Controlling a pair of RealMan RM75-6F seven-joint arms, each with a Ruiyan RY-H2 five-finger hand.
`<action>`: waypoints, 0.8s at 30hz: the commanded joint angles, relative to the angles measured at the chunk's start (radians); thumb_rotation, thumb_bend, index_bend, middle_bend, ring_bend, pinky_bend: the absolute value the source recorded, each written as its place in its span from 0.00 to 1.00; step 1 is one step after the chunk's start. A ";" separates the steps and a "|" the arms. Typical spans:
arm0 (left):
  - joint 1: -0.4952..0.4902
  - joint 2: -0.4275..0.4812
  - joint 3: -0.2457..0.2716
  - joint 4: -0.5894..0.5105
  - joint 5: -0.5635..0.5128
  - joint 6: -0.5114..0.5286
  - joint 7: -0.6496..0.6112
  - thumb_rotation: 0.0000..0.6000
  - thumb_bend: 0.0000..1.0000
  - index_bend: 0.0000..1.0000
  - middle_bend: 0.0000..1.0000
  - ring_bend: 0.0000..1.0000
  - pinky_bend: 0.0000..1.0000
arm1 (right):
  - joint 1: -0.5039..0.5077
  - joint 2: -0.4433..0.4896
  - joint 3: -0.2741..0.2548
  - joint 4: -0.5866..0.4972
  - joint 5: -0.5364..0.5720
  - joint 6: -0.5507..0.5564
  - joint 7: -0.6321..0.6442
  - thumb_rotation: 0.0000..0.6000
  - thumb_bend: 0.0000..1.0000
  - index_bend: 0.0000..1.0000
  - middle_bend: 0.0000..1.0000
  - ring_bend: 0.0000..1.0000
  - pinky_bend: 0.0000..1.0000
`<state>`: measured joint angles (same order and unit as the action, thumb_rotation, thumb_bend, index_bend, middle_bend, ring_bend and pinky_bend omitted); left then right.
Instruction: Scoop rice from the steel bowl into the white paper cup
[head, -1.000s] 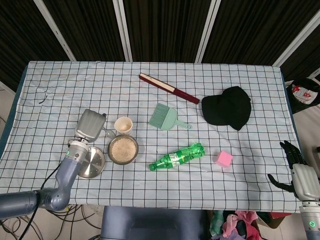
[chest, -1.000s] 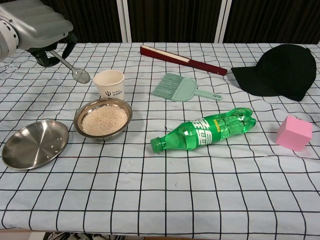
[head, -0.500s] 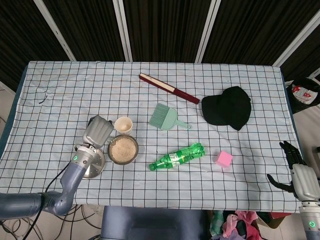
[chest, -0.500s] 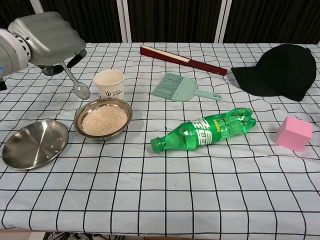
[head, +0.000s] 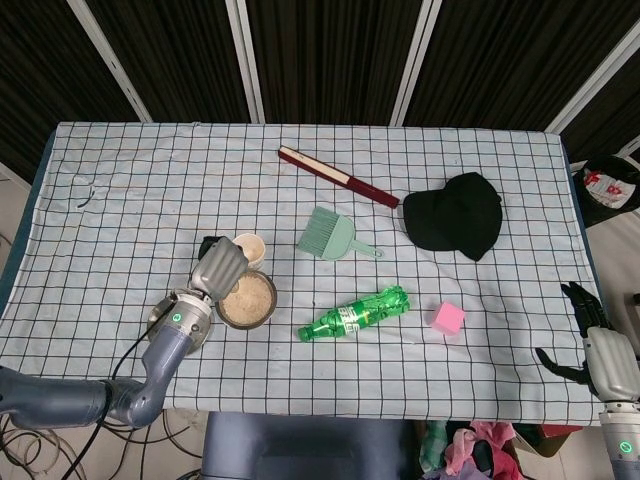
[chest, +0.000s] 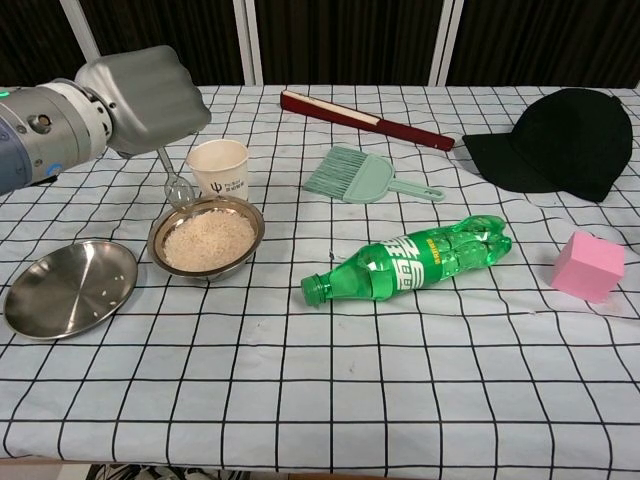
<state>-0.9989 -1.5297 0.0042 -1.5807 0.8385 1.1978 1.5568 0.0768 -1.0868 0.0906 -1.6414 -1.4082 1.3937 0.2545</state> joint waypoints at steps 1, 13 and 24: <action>0.000 -0.011 0.010 0.009 -0.015 0.004 0.014 1.00 0.48 0.75 1.00 1.00 1.00 | 0.000 0.000 0.000 0.000 0.000 0.000 0.000 1.00 0.20 0.00 0.00 0.00 0.21; 0.004 -0.072 -0.001 0.010 -0.118 0.065 0.091 1.00 0.48 0.75 1.00 1.00 1.00 | 0.000 -0.001 -0.001 -0.001 -0.004 0.001 -0.005 1.00 0.20 0.00 0.00 0.00 0.21; -0.019 -0.104 0.004 0.007 -0.137 0.095 0.153 1.00 0.48 0.75 1.00 1.00 1.00 | -0.002 0.000 -0.001 -0.002 -0.006 0.003 0.004 1.00 0.20 0.00 0.00 0.00 0.21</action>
<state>-1.0133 -1.6321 0.0064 -1.5711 0.7036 1.2885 1.7013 0.0752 -1.0869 0.0894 -1.6429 -1.4139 1.3967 0.2583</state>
